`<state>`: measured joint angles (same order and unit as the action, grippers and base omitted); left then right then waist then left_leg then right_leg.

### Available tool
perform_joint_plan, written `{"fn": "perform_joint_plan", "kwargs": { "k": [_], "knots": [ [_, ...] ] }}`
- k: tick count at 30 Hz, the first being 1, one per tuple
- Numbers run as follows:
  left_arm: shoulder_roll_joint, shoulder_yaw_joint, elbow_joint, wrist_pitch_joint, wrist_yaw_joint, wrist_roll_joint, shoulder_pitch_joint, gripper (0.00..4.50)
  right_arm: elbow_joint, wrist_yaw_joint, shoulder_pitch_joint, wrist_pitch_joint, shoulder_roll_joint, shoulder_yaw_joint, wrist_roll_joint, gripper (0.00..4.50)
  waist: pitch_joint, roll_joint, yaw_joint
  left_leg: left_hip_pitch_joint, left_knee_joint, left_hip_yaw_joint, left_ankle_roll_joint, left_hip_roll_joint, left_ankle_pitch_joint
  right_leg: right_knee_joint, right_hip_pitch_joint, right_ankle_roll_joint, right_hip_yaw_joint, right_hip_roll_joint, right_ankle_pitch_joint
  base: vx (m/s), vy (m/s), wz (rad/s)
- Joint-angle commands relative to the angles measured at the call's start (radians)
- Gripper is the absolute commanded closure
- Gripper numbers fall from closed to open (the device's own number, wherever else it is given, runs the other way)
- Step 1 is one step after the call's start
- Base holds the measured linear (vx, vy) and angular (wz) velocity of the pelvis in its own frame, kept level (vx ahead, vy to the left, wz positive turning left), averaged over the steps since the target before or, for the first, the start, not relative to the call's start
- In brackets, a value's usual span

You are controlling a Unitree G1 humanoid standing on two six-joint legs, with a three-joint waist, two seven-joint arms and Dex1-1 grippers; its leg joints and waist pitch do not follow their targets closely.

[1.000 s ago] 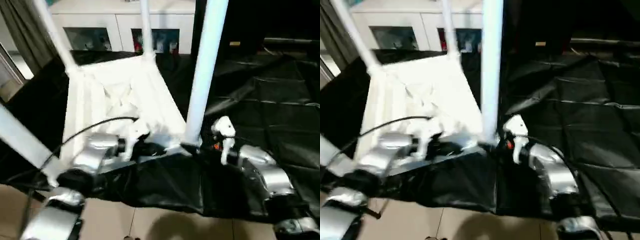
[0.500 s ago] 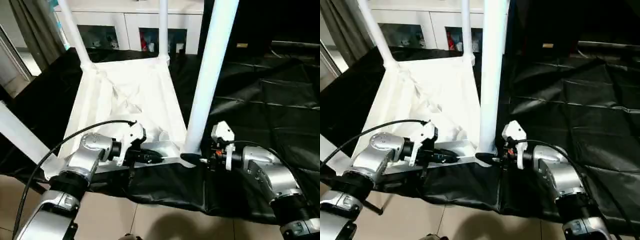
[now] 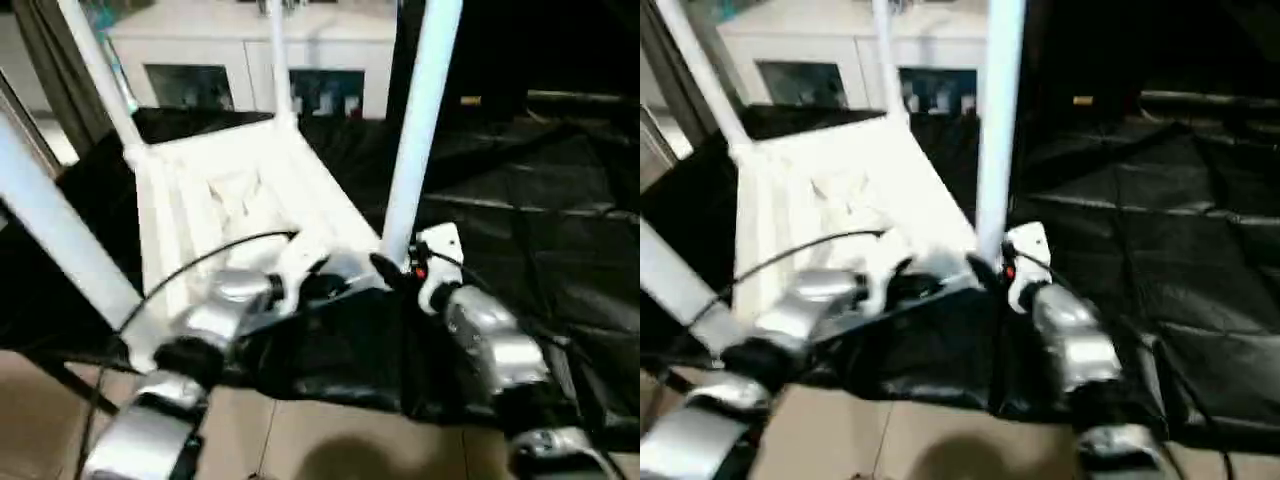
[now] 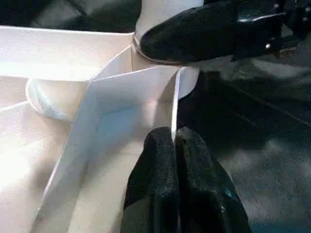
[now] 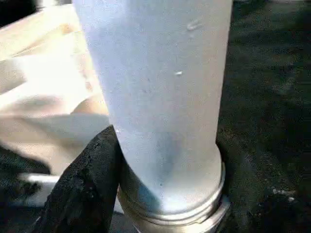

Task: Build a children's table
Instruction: Rotate leg to tighten

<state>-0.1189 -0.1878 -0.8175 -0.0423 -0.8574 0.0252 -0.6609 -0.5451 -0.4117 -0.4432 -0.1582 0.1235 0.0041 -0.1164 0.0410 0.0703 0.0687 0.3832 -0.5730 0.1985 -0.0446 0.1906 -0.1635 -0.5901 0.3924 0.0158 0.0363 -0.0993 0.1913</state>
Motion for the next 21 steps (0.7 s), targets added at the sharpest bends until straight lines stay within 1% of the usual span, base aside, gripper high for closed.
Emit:
{"fn": "perform_joint_plan", "kwargs": {
  "k": [1,2,3,4,5,6,7,8,9,10,11,12,13,14,15,16,17,18,19,20,21],
  "knots": [
    [0.074,0.016,-0.005,0.030,0.063,-0.031,-0.036,4.50,-0.083,-0.003,0.045,-0.025,-0.060,0.086,0.062,1.88,-0.037,-0.014,-0.006,-0.031,0.083,-0.025,-0.023,0.028,-0.421,0.106,-0.009,-0.122,-0.022,-0.044,0.494,0.000,0.000,0.00],
    [0.079,0.013,-0.005,0.030,0.061,-0.031,-0.036,4.50,-0.082,-0.010,0.045,-0.014,-0.064,0.094,0.064,1.88,-0.037,-0.014,-0.006,-0.032,0.083,-0.026,-0.022,0.028,-0.428,0.108,-0.008,-0.119,-0.021,-0.043,0.501,0.000,0.000,0.00],
    [0.084,0.005,-0.001,0.032,0.048,-0.031,-0.035,4.50,-0.073,-0.037,0.046,-0.001,-0.071,0.101,0.054,1.53,-0.037,-0.010,-0.008,-0.032,0.086,-0.027,-0.019,0.028,-0.441,0.109,-0.010,-0.117,-0.019,-0.043,0.502,0.000,0.000,0.00],
    [0.086,0.002,-0.003,0.036,0.038,-0.031,-0.037,4.50,-0.066,-0.054,0.047,0.003,-0.076,0.100,0.039,1.32,-0.041,-0.008,-0.007,-0.031,0.088,-0.029,-0.013,0.030,-0.428,0.107,-0.014,-0.119,-0.019,-0.044,0.475,0.000,0.000,0.00],
    [0.085,0.001,-0.004,0.037,0.031,-0.031,-0.037,4.50,-0.056,-0.073,0.048,-0.002,-0.076,0.098,0.024,1.32,-0.043,-0.009,-0.008,-0.029,0.089,-0.028,-0.009,0.030,-0.415,0.107,-0.016,-0.122,-0.019,-0.043,0.451,0.000,0.000,0.00],
    [0.079,-0.003,-0.002,0.040,0.017,-0.030,-0.034,4.50,-0.044,-0.095,0.050,-0.008,-0.071,0.100,0.013,1.16,-0.042,-0.007,-0.008,-0.027,0.091,-0.027,-0.005,0.032,-0.406,0.105,-0.016,-0.133,-0.020,-0.042,0.417,0.000,0.000,0.00],
    [0.075,-0.005,-0.002,0.041,0.010,-0.029,-0.033,4.50,-0.038,-0.105,0.051,-0.012,-0.067,0.103,0.009,1.14,-0.042,-0.006,-0.009,-0.026,0.091,-0.026,-0.005,0.032,-0.414,0.103,-0.016,-0.140,-0.020,-0.041,0.403,0.000,0.000,0.00],
    [0.065,-0.008,0.001,0.043,-0.008,-0.028,-0.029,4.50,-0.023,-0.133,0.055,-0.003,-0.051,0.119,0.016,1.09,-0.042,-0.007,-0.009,-0.026,0.091,-0.026,-0.004,0.031,-0.417,0.103,-0.017,-0.143,-0.020,-0.041,0.398,0.000,0.000,0.00],
    [0.059,-0.010,0.002,0.044,-0.019,-0.027,-0.027,4.50,-0.014,-0.149,0.057,0.006,-0.041,0.130,0.022,0.85,-0.043,-0.008,-0.008,-0.027,0.090,-0.025,0.000,0.031,-0.413,0.102,-0.018,-0.148,-0.021,-0.042,0.386,0.000,0.000,0.00],
    [0.050,-0.012,0.004,0.045,-0.033,-0.026,-0.024,4.50,-0.006,-0.170,0.059,0.013,-0.030,0.139,0.025,0.85,-0.044,-0.010,-0.007,-0.026,0.089,-0.023,0.005,0.032,-0.403,0.101,-0.019,-0.154,-0.021,-0.043,0.373,0.000,0.000,0.00],
    [0.050,-0.012,0.004,0.045,-0.033,-0.026,-0.024,4.50,-0.006,-0.170,0.059,0.013,-0.030,0.139,0.025,0.85,-0.044,-0.010,-0.006,-0.026,0.088,-0.023,0.007,0.032,-0.396,0.100,-0.020,-0.157,-0.021,-0.044,0.366,0.000,0.000,0.00],
    [0.028,-0.020,0.014,0.044,-0.078,-0.025,-0.016,4.50,0.014,-0.226,0.063,0.015,-0.004,0.144,0.011,0.85,-0.045,-0.012,-0.006,-0.023,0.087,-0.022,0.015,0.031,-0.378,0.099,-0.023,-0.162,-0.021,-0.044,0.354,0.000,0.000,0.00],
    [0.003,-0.030,0.025,0.044,-0.129,-0.024,-0.006,4.50,0.033,-0.287,0.066,0.021,0.024,0.148,-0.003,0.85,-0.046,-0.012,-0.001,-0.021,0.086,-0.022,0.025,0.033,-0.357,0.097,-0.027,-0.165,-0.020,-0.045,0.335,0.000,0.000,0.00],
    [-0.037,-0.045,0.042,0.045,-0.202,-0.023,0.007,4.50,0.059,-0.368,0.068,0.027,0.064,0.154,-0.023,0.85,-0.048,-0.016,0.000,-0.019,0.084,-0.020,0.033,0.033,-0.341,0.095,-0.030,-0.168,-0.020,-0.045,0.318,0.000,0.000,0.00],
    [-0.043,-0.047,0.044,0.045,-0.212,-0.023,0.009,4.50,0.063,-0.379,0.069,0.027,0.070,0.155,-0.025,0.85,-0.049,-0.013,0.004,-0.013,0.083,-0.020,0.047,0.035,-0.308,0.088,-0.035,-0.177,-0.019,-0.046,0.284,0.000,0.000,0.00],
    [-0.059,-0.053,0.051,0.045,-0.239,-0.022,0.013,4.50,0.072,-0.407,0.069,0.027,0.085,0.157,-0.032,0.85,-0.050,-0.012,0.003,-0.012,0.081,-0.018,0.051,0.035,-0.291,0.085,-0.034,-0.184,-0.019,-0.045,0.262,0.000,0.000,0.00],
    [-0.059,-0.053,0.051,0.045,-0.239,-0.022,0.013,4.50,0.072,-0.407,0.069,0.027,0.085,0.157,-0.032,0.85,-0.053,-0.009,0.001,-0.010,0.079,-0.018,0.056,0.037,-0.263,0.079,-0.037,-0.202,-0.016,-0.045,0.220,0.000,0.000,0.00],
    [-0.088,-0.057,0.061,0.047,-0.290,-0.026,0.022,4.50,0.094,-0.467,0.073,0.022,0.112,0.154,-0.051,0.85,-0.054,-0.011,0.002,-0.014,0.076,-0.016,0.060,0.038,-0.248,0.077,-0.033,-0.219,-0.016,-0.042,0.184,0.000,0.000,0.00],
    [-0.117,-0.060,0.070,0.051,-0.336,-0.028,0.030,4.50,0.115,-0.528,0.075,0.011,0.140,0.152,-0.069,0.85,-0.057,-0.015,0.002,-0.011,0.072,-0.017,0.071,0.037,-0.224,0.068,-0.041,-0.236,-0.015,-0.042,0.139,0.000,0.000,0.00],
    [-0.138,-0.058,0.073,0.055,-0.362,-0.030,0.034,4.50,0.129,-0.578,0.077,0.003,0.164,0.154,-0.080,0.85,-0.059,-0.013,0.003,-0.008,0.071,-0.017,0.080,0.037,-0.203,0.064,-0.044,-0.240,-0.013,-0.041,0.111,0.000,0.000,0.00],
    [-0.153,-0.054,0.077,0.056,-0.383,-0.035,0.036,4.50,0.136,-0.613,0.078,-0.002,0.182,0.156,-0.084,0.85,-0.062,-0.010,0.004,-0.011,0.061,-0.014,0.108,0.037,-0.156,0.054,-0.040,-0.263,-0.013,-0.037,0.019,0.051,-0.001,-0.03]
  ]
}}
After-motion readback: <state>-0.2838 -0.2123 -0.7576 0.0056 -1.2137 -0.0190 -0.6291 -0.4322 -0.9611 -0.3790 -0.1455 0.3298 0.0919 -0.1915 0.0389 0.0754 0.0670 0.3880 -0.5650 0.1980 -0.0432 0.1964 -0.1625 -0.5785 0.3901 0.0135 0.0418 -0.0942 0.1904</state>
